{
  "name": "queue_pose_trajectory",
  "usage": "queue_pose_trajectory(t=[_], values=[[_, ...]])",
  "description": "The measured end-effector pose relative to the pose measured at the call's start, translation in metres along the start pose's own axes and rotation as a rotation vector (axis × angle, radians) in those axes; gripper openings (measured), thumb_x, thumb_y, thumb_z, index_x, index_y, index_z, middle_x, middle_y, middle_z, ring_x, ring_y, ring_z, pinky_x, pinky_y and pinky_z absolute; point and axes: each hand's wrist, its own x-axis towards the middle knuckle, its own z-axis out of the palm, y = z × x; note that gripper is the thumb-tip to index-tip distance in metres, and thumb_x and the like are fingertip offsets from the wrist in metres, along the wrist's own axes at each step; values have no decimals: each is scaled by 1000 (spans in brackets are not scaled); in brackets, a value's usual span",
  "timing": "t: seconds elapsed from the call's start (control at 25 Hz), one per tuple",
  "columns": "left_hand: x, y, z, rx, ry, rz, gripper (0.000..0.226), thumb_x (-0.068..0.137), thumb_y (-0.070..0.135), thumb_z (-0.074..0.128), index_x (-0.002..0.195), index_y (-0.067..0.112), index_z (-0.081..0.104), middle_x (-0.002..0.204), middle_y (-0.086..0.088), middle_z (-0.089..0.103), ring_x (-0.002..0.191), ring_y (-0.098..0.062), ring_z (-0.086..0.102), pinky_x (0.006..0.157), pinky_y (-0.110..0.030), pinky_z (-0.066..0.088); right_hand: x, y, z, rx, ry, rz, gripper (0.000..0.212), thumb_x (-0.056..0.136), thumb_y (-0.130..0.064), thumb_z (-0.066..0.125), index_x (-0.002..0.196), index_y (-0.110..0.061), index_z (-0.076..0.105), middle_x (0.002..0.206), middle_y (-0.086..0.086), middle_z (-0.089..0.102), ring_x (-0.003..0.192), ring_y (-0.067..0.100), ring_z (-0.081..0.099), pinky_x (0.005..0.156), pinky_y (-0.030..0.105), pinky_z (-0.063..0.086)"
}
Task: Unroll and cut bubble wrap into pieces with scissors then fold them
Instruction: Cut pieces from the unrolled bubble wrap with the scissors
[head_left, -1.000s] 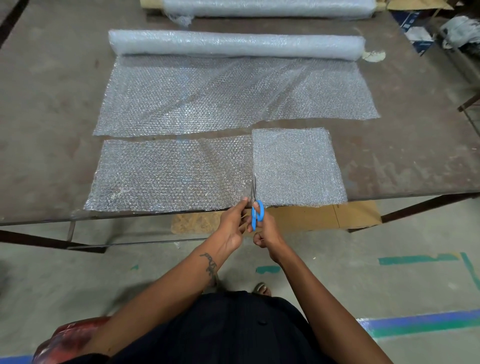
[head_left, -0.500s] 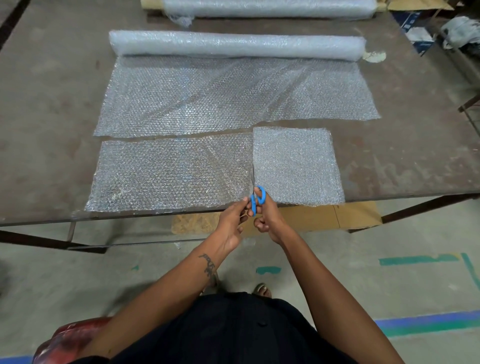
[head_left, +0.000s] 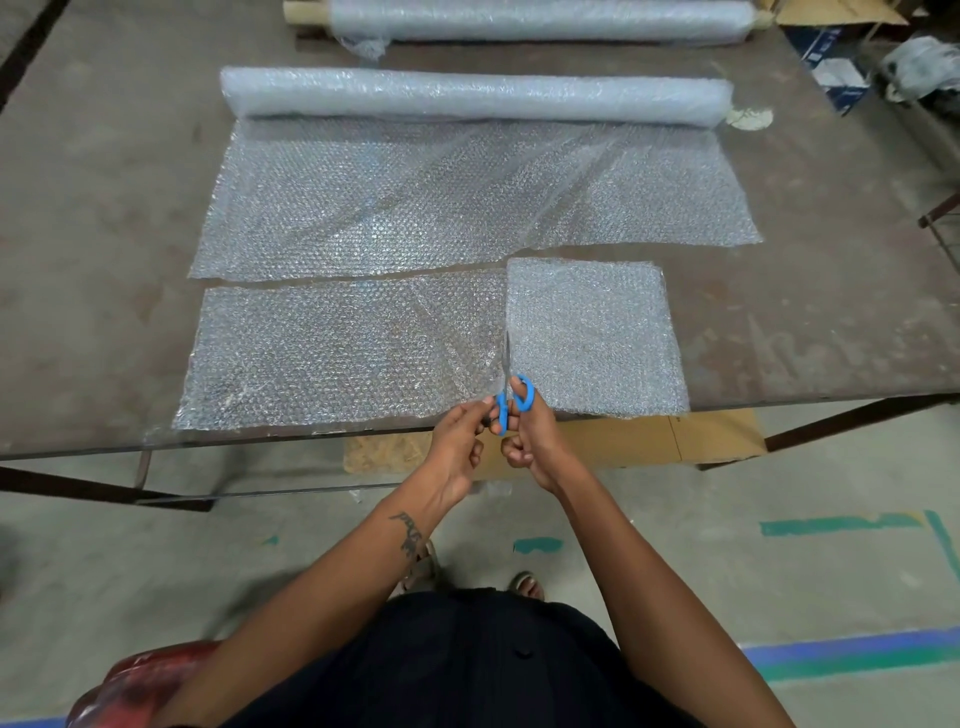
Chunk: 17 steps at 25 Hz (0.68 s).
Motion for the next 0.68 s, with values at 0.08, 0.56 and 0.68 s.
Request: queue_pose_trajectory(t=[0.08,0.56,0.68], values=[[1,3,-2,-9,-14,5,18,98,36,73,97,19,69,67,8,52,47,-7,32,46,-23,26,4,-1,0,-14,9,-14,66,104,-71,41,102,-9,63,75,4,63,40,10,29,36,19,20],[24,37,-51,1357,89,1135,43,94,52,73,130,29,68,121,2,58,112,-18,55,93,-39,44,10,-10,3,-186,159,-46,64,103,-68,49,91,-10,71,74,3,70,44,11,34,44,23,24],[38,50,-57,1578,-22,1192,39,94,54,69,123,29,73,109,5,63,102,-20,59,88,-40,41,14,-10,3,-153,138,-42,62,103,-69,49,92,-11,68,72,2,64,44,11,32,42,22,23]])
